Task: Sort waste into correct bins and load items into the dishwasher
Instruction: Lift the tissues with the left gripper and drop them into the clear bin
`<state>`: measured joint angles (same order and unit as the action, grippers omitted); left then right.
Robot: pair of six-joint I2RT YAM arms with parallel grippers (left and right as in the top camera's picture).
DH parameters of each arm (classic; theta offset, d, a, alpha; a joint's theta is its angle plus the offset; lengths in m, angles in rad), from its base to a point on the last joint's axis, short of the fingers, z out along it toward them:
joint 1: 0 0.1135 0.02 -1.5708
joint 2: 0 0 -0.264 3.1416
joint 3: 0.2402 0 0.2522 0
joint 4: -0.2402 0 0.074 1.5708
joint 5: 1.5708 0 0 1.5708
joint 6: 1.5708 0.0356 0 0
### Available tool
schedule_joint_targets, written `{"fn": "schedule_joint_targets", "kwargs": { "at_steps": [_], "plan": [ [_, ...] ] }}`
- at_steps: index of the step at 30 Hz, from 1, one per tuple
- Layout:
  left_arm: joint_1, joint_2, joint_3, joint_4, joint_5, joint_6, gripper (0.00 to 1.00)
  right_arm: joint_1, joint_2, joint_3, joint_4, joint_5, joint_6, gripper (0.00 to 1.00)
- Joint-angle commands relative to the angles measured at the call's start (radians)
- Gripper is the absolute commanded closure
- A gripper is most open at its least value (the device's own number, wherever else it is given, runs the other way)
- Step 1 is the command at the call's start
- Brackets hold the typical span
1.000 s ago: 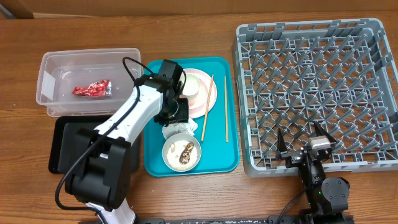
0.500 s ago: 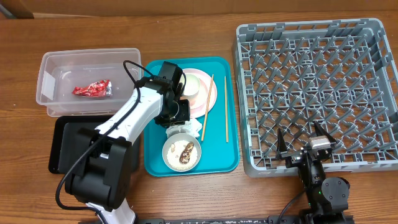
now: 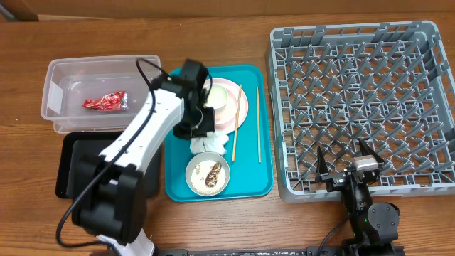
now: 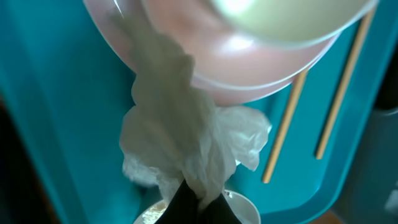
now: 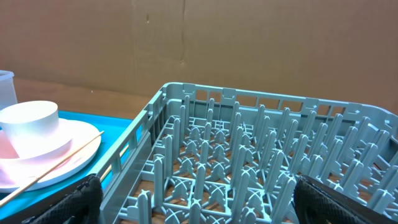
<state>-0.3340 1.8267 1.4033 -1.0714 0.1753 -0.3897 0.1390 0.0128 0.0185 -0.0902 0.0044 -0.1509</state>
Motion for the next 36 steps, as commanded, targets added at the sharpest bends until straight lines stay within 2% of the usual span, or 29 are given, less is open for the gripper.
{"fn": "schedule_joint_targets", "kwargs": {
  "at_steps": [1, 9, 21, 27, 36],
  "plan": [
    [0.022, -0.097, 0.151, -0.075, -0.142, 0.000, 0.96, 0.006, -0.010, -0.011, 0.006, 0.001, 0.001, 0.00],
    [0.135, -0.117, 0.268, -0.159, -0.212, 0.000, 0.96, 0.006, -0.010, -0.011, 0.006, 0.001, 0.001, 0.00],
    [0.408, -0.114, 0.274, -0.062, -0.212, -0.018, 0.96, 0.006, -0.010, -0.011, 0.006, 0.001, 0.001, 0.00],
    [0.465, -0.114, 0.264, -0.008, -0.213, -0.018, 0.96, 0.006, -0.010, -0.011, 0.006, 0.001, 0.001, 0.00],
    [0.472, -0.081, 0.260, 0.030, -0.283, -0.018, 0.96, 0.006, -0.010, -0.011, 0.006, 0.001, 0.001, 0.00]
  ]
}}
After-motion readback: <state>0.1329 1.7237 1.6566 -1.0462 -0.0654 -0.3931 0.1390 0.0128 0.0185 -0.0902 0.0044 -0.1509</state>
